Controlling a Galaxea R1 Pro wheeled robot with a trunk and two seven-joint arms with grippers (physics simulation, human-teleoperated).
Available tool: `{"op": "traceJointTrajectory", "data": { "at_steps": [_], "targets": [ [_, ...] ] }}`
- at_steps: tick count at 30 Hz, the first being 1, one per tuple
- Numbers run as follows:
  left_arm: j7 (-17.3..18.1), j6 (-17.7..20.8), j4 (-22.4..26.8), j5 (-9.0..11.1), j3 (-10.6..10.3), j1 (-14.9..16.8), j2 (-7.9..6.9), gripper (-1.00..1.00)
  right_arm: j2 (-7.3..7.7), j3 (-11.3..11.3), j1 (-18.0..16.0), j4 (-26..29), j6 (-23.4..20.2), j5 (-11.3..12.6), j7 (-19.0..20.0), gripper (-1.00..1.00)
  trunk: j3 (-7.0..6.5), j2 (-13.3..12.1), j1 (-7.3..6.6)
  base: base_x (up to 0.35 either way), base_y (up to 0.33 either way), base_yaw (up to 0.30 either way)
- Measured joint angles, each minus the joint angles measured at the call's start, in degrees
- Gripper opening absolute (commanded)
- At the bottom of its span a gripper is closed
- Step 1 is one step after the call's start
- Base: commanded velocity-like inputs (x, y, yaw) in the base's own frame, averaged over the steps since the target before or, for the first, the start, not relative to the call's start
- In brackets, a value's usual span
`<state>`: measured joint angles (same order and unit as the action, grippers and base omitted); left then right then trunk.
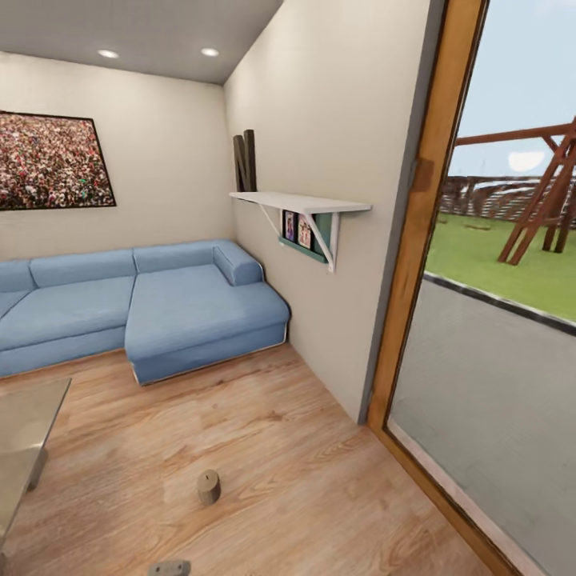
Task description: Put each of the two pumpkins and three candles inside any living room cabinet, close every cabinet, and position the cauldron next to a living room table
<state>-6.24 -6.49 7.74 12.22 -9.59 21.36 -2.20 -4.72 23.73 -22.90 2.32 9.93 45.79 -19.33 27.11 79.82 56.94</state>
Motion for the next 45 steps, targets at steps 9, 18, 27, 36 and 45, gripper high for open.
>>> {"op": "traceJointTrajectory", "data": {
  "at_steps": [9,18,27,36,45],
  "targets": [
    [0.00,-0.01,0.00,0.00,0.00,0.00,0.00,1.00,-0.02,0.00,0.03,-0.02,0.00,0.00,0.00,1.00,0.00,0.00,0.00,0.000,0.000,0.287],
    [-0.02,0.00,0.00,0.00,0.00,0.00,0.00,1.00,-0.03,0.00,0.01,-0.03,0.00,0.00,0.00,1.00,0.00,0.00,0.00,0.000,0.000,0.287],
    [-0.07,-0.01,0.00,0.00,0.00,0.00,0.00,1.00,-0.03,0.00,0.00,-0.03,0.00,0.00,0.00,1.00,0.00,0.00,0.00,0.085,0.017,0.287],
    [-0.01,-2.31,-0.50,0.07,0.01,-0.08,0.00,1.00,-0.02,0.00,-0.01,-0.02,0.00,0.00,0.00,1.00,0.01,0.00,0.00,0.198,0.060,0.287],
    [0.00,-2.91,-1.14,0.02,0.00,-0.09,0.08,1.00,0.00,0.00,-0.02,0.03,0.00,0.00,0.07,1.00,0.40,0.00,0.00,0.113,0.027,0.248]
  ]
}}
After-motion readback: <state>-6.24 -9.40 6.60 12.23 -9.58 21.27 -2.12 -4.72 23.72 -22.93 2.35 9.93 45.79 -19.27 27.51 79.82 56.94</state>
